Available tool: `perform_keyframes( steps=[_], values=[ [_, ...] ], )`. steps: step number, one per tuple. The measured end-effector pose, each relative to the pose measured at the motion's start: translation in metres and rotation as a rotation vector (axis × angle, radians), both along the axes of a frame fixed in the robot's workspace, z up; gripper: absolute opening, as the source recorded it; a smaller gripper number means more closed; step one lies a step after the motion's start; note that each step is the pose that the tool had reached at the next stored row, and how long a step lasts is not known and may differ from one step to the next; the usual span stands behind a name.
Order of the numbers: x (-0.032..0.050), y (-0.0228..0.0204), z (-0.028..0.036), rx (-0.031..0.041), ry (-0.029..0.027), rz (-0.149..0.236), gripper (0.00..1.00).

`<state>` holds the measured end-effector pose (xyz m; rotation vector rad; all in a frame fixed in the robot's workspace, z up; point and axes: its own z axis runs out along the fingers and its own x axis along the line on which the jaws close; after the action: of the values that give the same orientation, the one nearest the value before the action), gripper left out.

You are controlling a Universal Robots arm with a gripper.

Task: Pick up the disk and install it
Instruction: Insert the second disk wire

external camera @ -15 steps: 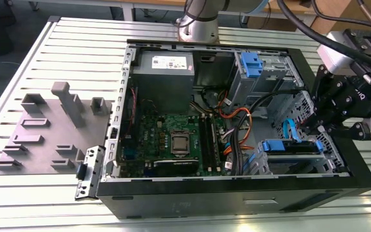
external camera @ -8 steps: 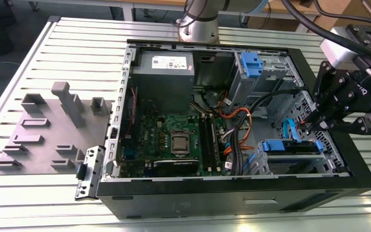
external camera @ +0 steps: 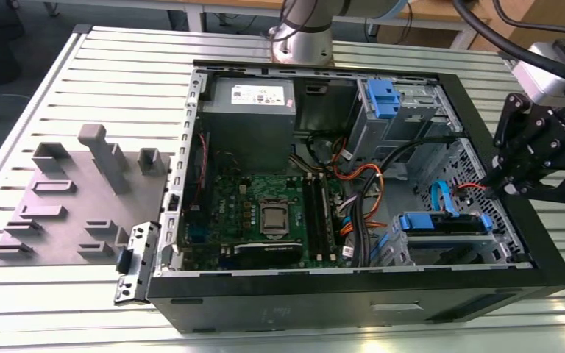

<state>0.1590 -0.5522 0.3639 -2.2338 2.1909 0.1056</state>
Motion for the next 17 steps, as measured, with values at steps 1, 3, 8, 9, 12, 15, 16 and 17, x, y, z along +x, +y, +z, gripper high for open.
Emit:
perform_keyframes(
  steps=[1,3,8,9,12,15,16,17],
  values=[
    [0.0021,0.0002,-0.0003,0.0001,0.0001,0.000,0.24],
    [0.0048,0.0012,-0.0012,0.0002,0.0004,0.000,0.24],
    [0.0100,0.0046,-0.0033,0.0002,0.0011,0.000,0.24],
    [0.0116,0.0051,-0.0037,0.0000,0.0016,0.000,0.24],
    [0.0154,0.0064,-0.0074,0.0000,0.0038,0.000,0.24],
    [0.0160,0.0072,-0.0105,-0.0001,0.0058,0.000,0.24],
    [0.0160,0.0071,-0.0105,-0.0002,0.0059,0.000,0.24],
    [0.0160,0.0071,-0.0105,-0.0001,0.0060,0.000,0.24]
  ],
)
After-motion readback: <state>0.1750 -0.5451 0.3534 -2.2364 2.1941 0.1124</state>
